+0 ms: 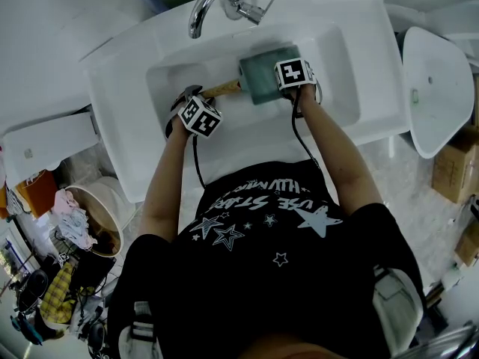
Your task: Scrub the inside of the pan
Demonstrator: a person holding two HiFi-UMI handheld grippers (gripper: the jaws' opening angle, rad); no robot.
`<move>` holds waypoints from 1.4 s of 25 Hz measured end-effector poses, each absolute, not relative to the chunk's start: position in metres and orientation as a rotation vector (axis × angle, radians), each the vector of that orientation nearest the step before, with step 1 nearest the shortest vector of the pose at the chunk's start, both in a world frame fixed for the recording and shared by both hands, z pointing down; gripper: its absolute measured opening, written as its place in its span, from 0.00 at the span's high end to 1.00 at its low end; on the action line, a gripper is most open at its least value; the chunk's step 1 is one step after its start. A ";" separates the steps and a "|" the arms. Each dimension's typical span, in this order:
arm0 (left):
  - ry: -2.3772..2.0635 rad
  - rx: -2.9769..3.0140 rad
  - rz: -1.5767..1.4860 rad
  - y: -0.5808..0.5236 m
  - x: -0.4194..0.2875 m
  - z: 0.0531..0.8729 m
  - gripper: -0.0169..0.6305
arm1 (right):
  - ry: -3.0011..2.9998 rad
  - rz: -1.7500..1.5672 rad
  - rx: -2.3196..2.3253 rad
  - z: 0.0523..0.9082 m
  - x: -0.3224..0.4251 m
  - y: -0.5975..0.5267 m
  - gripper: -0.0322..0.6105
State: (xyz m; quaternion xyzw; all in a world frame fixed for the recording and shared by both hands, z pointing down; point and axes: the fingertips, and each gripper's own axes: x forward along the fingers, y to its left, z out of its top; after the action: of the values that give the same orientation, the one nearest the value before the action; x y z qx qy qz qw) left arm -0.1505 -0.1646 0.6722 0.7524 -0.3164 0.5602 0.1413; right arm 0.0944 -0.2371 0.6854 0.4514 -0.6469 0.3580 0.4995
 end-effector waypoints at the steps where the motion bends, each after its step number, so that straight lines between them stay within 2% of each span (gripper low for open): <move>1: -0.914 2.173 1.617 -0.165 -0.150 0.672 0.66 | -1.564 0.862 1.103 0.685 0.096 -0.238 0.72; 14: -0.913 2.175 1.620 -0.165 -0.151 0.673 0.66 | -1.541 0.816 1.155 0.683 0.104 -0.241 0.71; 18: -0.908 2.181 1.627 -0.164 -0.150 0.672 0.66 | -1.534 0.931 1.210 0.681 0.103 -0.236 0.71; 35: -0.909 2.179 1.631 -0.164 -0.150 0.672 0.66 | -1.754 1.255 0.997 0.675 0.011 -0.191 0.72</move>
State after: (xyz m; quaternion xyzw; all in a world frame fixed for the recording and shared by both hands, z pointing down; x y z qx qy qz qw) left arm -0.1504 -0.1637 0.6721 0.7524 -0.3138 0.5632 0.1354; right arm 0.0109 -0.1912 0.6745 0.3891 -0.6848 0.4900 0.3734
